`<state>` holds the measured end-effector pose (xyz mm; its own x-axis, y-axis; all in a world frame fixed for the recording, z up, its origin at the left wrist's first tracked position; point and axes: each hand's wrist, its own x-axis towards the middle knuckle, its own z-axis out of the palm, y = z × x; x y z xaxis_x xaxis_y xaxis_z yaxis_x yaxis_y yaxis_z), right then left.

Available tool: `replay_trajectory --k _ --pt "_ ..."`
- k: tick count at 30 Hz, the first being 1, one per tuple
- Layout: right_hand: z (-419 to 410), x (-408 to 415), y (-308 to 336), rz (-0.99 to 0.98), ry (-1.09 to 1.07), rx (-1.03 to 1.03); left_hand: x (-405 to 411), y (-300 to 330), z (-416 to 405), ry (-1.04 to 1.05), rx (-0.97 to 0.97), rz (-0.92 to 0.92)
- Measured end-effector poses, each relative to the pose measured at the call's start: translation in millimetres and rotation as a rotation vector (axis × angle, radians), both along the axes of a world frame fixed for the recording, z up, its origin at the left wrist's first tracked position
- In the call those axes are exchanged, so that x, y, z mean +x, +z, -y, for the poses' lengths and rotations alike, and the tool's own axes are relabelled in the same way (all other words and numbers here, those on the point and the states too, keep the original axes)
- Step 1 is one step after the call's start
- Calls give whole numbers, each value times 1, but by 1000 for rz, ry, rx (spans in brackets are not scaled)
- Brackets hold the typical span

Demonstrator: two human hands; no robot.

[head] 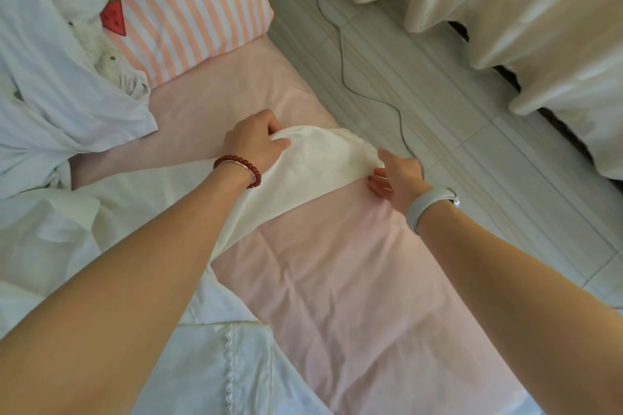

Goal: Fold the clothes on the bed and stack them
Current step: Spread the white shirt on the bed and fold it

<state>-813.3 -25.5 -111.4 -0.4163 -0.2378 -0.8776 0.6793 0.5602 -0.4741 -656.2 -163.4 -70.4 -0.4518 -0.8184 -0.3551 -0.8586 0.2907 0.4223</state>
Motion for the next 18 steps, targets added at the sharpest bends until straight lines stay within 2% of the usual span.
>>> replay_trajectory --k 3,6,8,9,12,14,15,16,18 --pt "15 -1 1 162 -100 -48 -1 0 -11 -76 -133 114" --pt "29 1 3 217 -76 30 19 2 -46 -190 -461 129" --pt "35 3 6 226 -48 83 41 -2 -75 -259 -586 156" --pt "35 5 7 227 -66 86 52 -4 -87 -288 -536 240" --pt "32 12 12 113 -207 -71 71 -14 -96 -263 -90 493" --pt "29 21 20 -47 -201 -218 70 -17 -86 -259 86 498" --pt "29 27 27 -148 -155 -271 66 -11 -80 -228 155 428" --pt "29 34 37 -273 -83 -305 65 -3 -74 -147 206 285" --pt "30 53 61 -545 100 -393 71 21 -67 149 262 -149"
